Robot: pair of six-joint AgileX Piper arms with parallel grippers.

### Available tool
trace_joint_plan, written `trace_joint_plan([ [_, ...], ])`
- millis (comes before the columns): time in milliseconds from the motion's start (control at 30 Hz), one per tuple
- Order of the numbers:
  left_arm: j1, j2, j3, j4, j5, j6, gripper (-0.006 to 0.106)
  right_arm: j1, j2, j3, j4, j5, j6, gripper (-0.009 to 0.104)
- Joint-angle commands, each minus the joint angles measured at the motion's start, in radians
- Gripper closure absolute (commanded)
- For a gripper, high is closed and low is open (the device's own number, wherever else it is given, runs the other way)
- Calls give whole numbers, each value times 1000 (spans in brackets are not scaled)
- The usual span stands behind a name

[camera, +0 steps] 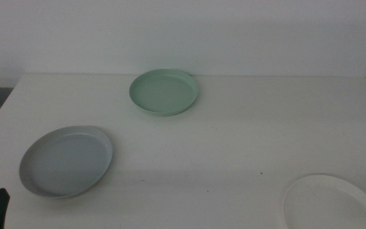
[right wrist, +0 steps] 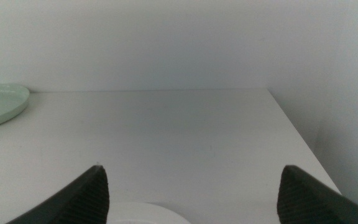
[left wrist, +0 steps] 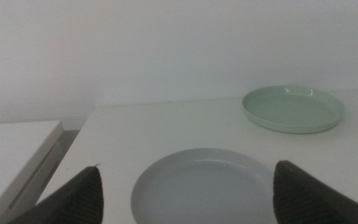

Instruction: Stack the three bowls on top of each other.

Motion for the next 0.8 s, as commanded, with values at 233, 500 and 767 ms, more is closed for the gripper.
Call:
trace_joint_plan([
  [233,61,-3,1,-2,-13,-2,7,-5,-4,4,-7,-6,-6,2],
  [500,102,-3,1,-2,-15,-2,7,-5,-4,4,-7,-6,-6,2],
  [767,117,71,-92,-24,42,-9,7,-5,-4,4,-7,-6,-6,2],
])
